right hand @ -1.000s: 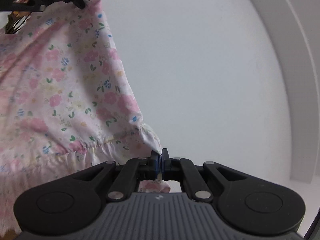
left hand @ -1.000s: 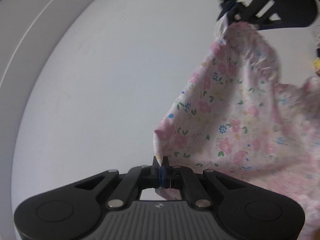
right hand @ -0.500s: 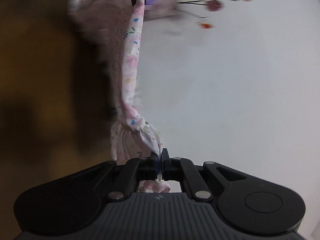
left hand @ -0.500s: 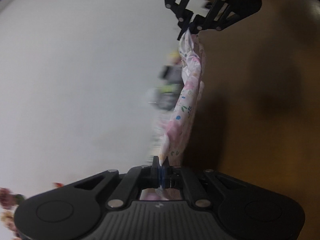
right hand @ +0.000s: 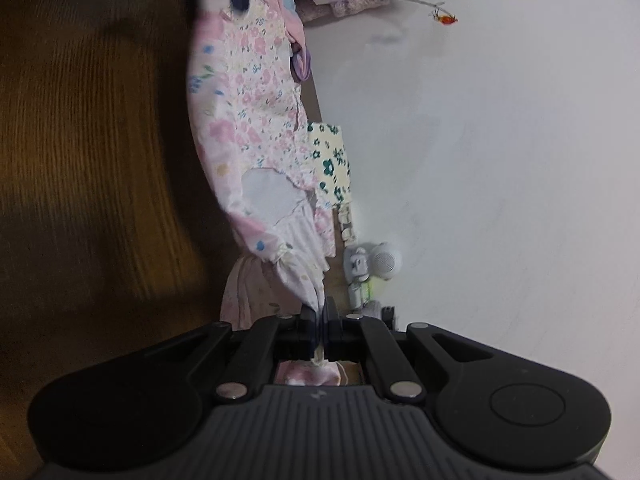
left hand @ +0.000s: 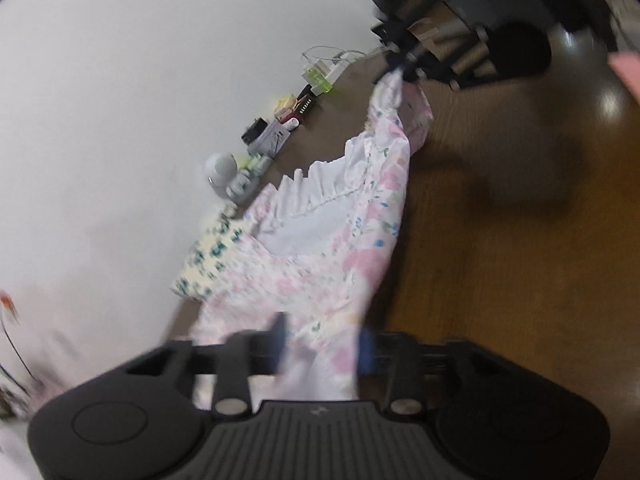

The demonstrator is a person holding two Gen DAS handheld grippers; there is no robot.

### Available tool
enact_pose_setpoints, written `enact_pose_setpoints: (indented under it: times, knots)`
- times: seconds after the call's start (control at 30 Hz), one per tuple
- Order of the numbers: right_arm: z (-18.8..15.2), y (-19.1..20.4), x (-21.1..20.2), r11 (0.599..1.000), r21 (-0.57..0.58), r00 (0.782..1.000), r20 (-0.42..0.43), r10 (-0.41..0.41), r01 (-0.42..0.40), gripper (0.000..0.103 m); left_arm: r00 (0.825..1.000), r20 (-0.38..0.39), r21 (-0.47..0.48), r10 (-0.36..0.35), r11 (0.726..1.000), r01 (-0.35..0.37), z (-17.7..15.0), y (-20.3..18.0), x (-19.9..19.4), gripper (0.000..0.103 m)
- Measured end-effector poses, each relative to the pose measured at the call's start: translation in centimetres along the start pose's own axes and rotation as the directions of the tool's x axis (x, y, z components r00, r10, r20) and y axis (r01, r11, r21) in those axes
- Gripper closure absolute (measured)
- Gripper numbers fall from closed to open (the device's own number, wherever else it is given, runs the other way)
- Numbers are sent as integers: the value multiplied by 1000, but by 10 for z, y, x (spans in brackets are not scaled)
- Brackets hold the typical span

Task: Fold clothes
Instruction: 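Lower the dress onto the table with both grippers, spreading it flat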

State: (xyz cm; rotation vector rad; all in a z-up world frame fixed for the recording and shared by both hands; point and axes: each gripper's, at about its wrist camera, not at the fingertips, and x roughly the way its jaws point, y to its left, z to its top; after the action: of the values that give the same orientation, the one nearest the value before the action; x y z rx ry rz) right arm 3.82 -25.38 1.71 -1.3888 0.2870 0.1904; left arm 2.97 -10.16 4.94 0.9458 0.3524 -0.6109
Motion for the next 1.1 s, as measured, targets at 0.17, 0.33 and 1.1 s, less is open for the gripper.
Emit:
enact_pose_setpoints:
  times: [0.17,0.33,1.1]
  knots:
    - [0,1,2,998,42,999,-27,44,-42,100,996,-26,-206,-89,975,82,-39,40,-30,42]
    - [4,4,6,995,53,995,-52,82,-79,101,993,-102,-394,-55,919,11,-86,87,-37,31]
    - [-7,55,2,981,102,974,-143,177,-163,100,960,-176,-821,-216,571,-22,-135,197,112,60]
